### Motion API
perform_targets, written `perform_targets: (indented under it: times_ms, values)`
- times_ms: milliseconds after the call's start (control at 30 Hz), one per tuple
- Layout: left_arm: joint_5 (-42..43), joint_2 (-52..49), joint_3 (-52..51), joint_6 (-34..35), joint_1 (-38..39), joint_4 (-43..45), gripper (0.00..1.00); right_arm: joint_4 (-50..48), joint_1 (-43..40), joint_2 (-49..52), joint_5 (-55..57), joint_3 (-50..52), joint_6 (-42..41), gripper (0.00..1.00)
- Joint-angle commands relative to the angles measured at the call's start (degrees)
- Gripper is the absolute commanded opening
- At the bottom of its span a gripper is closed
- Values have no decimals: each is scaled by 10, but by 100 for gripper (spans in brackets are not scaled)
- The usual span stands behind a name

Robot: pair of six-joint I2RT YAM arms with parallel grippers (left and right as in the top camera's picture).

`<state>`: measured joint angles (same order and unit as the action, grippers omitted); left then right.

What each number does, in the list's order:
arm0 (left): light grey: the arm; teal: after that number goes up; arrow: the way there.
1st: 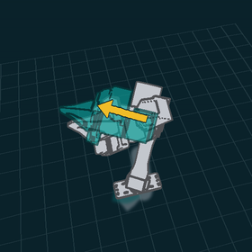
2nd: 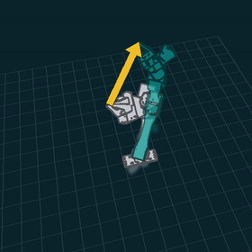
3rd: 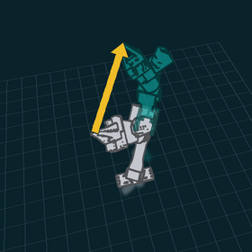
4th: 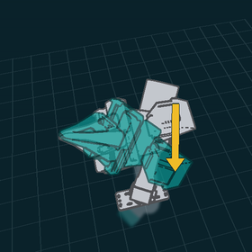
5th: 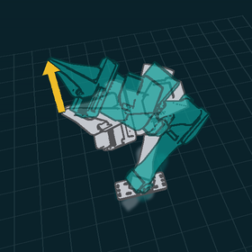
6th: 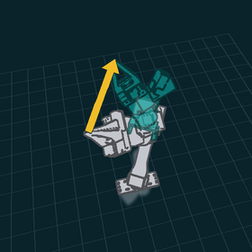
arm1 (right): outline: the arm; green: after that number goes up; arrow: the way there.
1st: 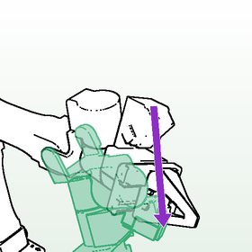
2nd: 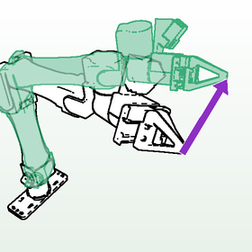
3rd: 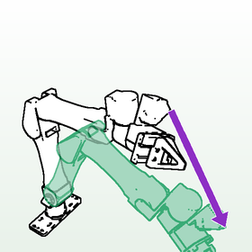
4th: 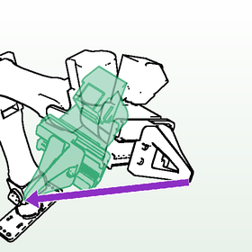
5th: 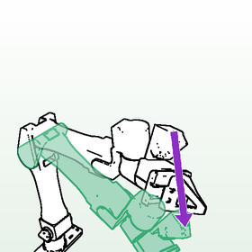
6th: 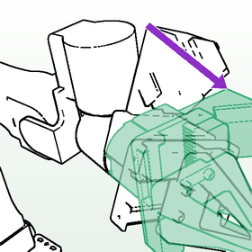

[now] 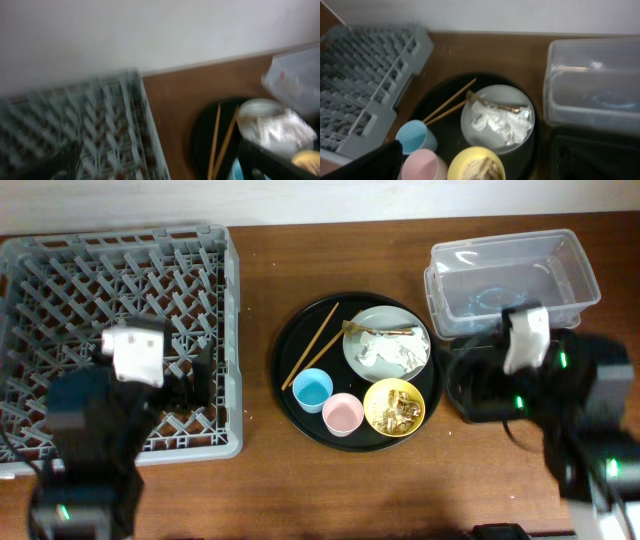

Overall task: Sort waste into correct bins and load items into the dishwasher rack
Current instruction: 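Reach the right gripper to the plate and grasp the gold wrapper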

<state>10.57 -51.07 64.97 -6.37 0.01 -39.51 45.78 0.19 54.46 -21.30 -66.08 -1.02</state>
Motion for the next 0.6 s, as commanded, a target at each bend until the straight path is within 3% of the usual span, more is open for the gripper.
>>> perform_targets:
  times_ms: [0,133,300,567]
  values:
    - [6,-133,126,3,3,-92,99,75,40,129,-12,-141,24,98]
    - [6,-239,174,3,3,-138,99,96,91,254,-12,-242,62,98]
    - [11,-347,174,3,3,-158,99,7,115,370,-61,-262,62,99]
    - [19,-377,174,3,3,-129,99,38,140,514,121,-262,162,98]
